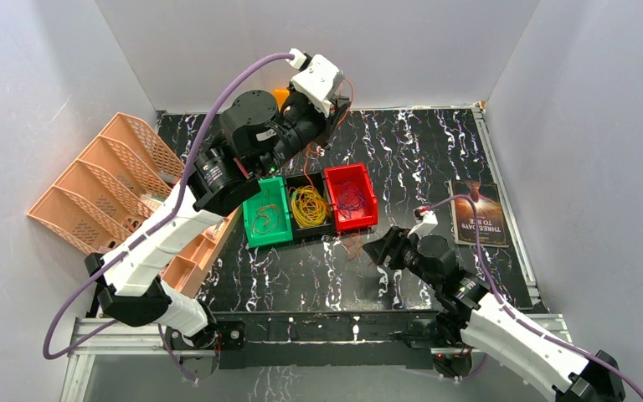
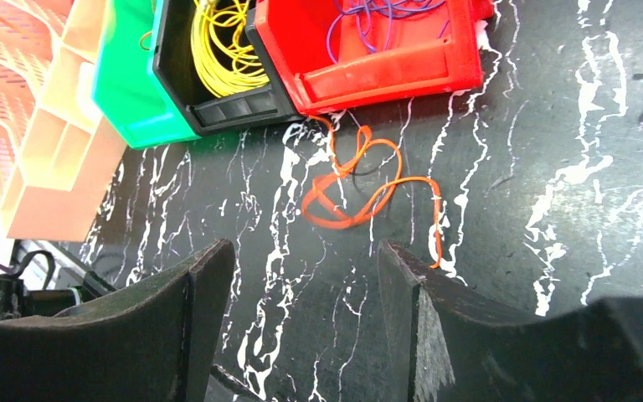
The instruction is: Untangle the cables
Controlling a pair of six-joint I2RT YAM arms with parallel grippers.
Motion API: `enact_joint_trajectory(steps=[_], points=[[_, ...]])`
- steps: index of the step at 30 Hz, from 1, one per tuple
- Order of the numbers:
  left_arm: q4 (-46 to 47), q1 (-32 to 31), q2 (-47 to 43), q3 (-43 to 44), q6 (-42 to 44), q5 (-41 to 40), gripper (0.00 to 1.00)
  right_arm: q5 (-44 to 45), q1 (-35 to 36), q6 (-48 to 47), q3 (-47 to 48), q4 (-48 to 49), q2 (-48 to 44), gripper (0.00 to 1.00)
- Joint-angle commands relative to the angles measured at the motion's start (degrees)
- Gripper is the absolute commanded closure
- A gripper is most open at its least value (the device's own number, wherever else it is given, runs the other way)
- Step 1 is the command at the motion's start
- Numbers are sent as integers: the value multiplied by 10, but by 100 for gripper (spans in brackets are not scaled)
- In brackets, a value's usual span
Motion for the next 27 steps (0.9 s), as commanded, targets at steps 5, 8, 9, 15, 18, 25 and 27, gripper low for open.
enact_joint_trajectory(steps=[5, 8, 9, 15, 18, 25, 27], points=[[10, 0, -19, 1, 7, -10, 100, 16, 1, -32, 37, -15, -9, 27], [8, 0, -19, 0, 7, -10, 100, -1, 1, -34, 32, 18, -4, 26], [7, 0, -19, 0, 6, -12, 100, -7, 1, -35, 32, 24, 2, 26], [-16, 0, -27, -2, 4, -33, 100, -28, 1, -46, 46, 17, 26, 26], [-26, 0, -36, 2, 8, -53, 100, -23, 1, -46, 40, 24, 25, 26], [-48, 6, -48, -13, 36, -145, 100, -30, 1, -45, 45, 35, 42, 25], [-56, 15, -50, -27, 34, -154, 100, -30, 1, -46, 47, 35, 45, 25]])
